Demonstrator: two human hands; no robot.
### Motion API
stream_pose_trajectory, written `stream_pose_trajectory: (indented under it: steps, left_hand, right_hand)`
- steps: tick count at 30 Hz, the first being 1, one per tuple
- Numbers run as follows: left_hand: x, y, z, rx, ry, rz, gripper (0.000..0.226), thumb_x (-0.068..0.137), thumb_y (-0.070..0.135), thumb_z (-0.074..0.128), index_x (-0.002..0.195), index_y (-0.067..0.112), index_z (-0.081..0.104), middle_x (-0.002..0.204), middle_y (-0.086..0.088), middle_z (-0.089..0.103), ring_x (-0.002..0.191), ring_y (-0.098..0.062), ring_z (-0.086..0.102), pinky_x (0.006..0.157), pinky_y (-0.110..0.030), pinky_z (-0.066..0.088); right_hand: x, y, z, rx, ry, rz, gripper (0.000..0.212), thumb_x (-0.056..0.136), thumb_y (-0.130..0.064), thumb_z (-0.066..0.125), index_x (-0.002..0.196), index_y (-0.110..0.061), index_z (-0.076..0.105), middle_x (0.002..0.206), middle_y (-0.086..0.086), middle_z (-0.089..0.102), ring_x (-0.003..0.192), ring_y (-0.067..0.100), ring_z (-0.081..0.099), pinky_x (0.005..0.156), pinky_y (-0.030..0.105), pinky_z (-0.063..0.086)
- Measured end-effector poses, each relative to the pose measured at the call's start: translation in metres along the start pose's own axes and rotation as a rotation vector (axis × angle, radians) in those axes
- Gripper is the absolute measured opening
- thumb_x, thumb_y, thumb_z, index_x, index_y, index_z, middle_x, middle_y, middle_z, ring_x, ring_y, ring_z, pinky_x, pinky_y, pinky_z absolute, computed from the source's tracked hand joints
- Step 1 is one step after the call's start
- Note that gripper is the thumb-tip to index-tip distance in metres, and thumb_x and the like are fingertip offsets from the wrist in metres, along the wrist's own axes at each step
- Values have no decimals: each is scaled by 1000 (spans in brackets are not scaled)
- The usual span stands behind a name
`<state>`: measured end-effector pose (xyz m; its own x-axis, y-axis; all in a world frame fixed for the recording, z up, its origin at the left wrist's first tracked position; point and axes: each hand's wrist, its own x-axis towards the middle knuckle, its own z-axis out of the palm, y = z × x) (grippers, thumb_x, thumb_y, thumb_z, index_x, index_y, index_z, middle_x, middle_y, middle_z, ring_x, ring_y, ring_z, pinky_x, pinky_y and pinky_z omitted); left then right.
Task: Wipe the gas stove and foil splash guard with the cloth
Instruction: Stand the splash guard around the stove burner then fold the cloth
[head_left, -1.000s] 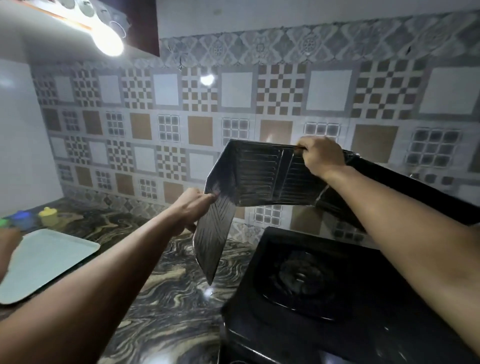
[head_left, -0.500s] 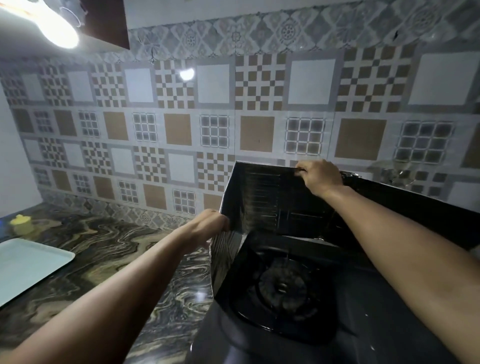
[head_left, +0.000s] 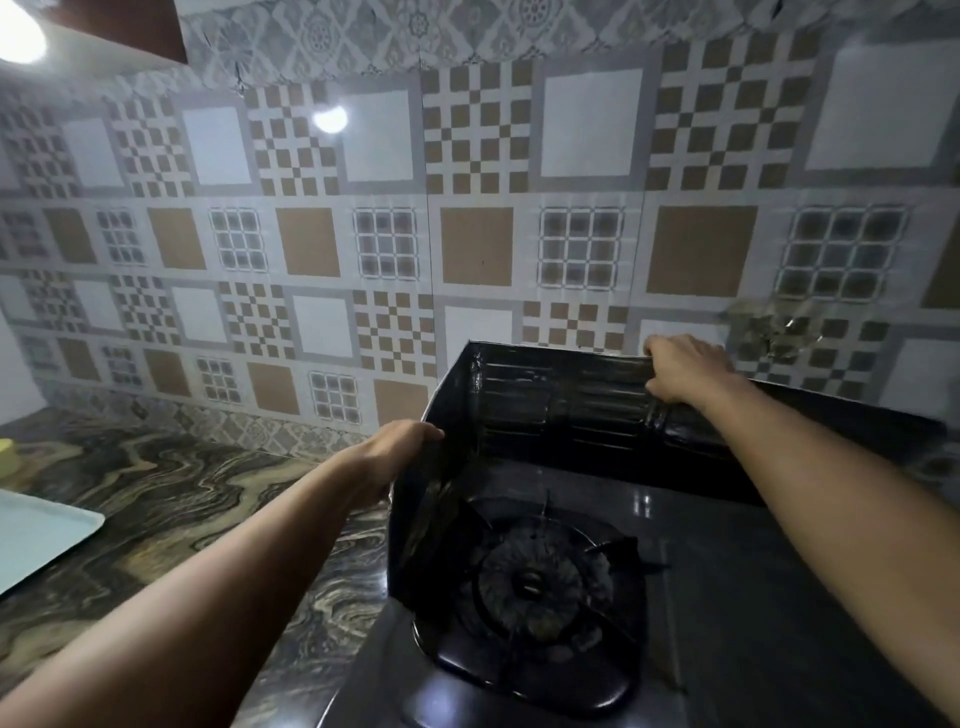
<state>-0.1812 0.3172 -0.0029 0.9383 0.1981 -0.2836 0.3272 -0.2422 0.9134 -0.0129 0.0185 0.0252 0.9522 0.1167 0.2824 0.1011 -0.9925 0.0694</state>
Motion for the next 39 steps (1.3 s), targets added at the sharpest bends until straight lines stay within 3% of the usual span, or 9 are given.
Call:
stream_pose_trajectory:
  steps: [4,11,13,17,23,29,32,36,39]
  left_hand:
    - [12,7,5,-2,36,-16,26,94,17,49,99,-4,65,92,-20,69,75,-28,62,76,-35,51]
    - [26,13,9,26,50,-36,19,91,12,52,88,-2,65,79,-16,69,69,-27,63,76,-35,52]
    - [28,15,9,41,59,-25,18,91,11,52,91,-2,64,81,-17,67,69,-27,61,79,-37,51]
    - [28,15,7,61,40,-24,18,89,9,51,87,-3,64,75,-17,68,68,-29,61,80,-38,51]
    - [25,15,3,77,20,-21,21,89,11,49,79,1,65,65,-14,70,65,-28,63,79,-38,50]
    - [33,17,2,109,64,-14,21,89,10,50,78,1,64,61,-13,69,60,-27,64,62,-31,51]
    - [37,19,0,144,79,-13,20,89,9,50,79,0,65,57,-12,68,53,-24,64,61,-31,52]
    - [37,18,2,164,67,1,22,88,8,49,87,-4,67,76,-21,70,65,-31,64,65,-35,53]
    - [37,18,3,174,69,17,21,88,8,49,85,-3,67,75,-20,69,65,-31,64,67,-36,53]
  right_hand:
    - [0,32,7,54,39,49,28,85,-2,56,107,-18,64,115,13,63,101,33,60,71,32,45]
    - [5,52,18,194,239,9,37,83,1,57,103,-25,72,107,12,69,98,34,62,71,31,45]
    - [8,51,23,187,199,-6,41,82,4,53,102,-26,72,103,11,70,94,33,62,68,30,44]
    - [11,50,32,214,145,13,48,82,6,48,105,-29,72,107,11,69,95,35,62,76,37,53]
    - [13,51,33,198,58,-1,68,81,11,45,131,-34,57,132,10,59,108,34,60,84,40,54]
    - [10,46,42,254,225,82,44,82,8,54,114,-19,68,113,13,68,100,35,62,78,36,51]
    - [11,46,39,243,173,74,45,83,6,54,115,-22,69,117,10,67,106,33,61,81,36,51]
    - [8,51,37,214,153,83,50,84,7,53,119,-25,67,121,10,65,109,33,60,85,37,50]
    - [4,56,39,225,252,106,48,83,8,53,118,-20,68,118,13,66,106,35,61,84,37,49]
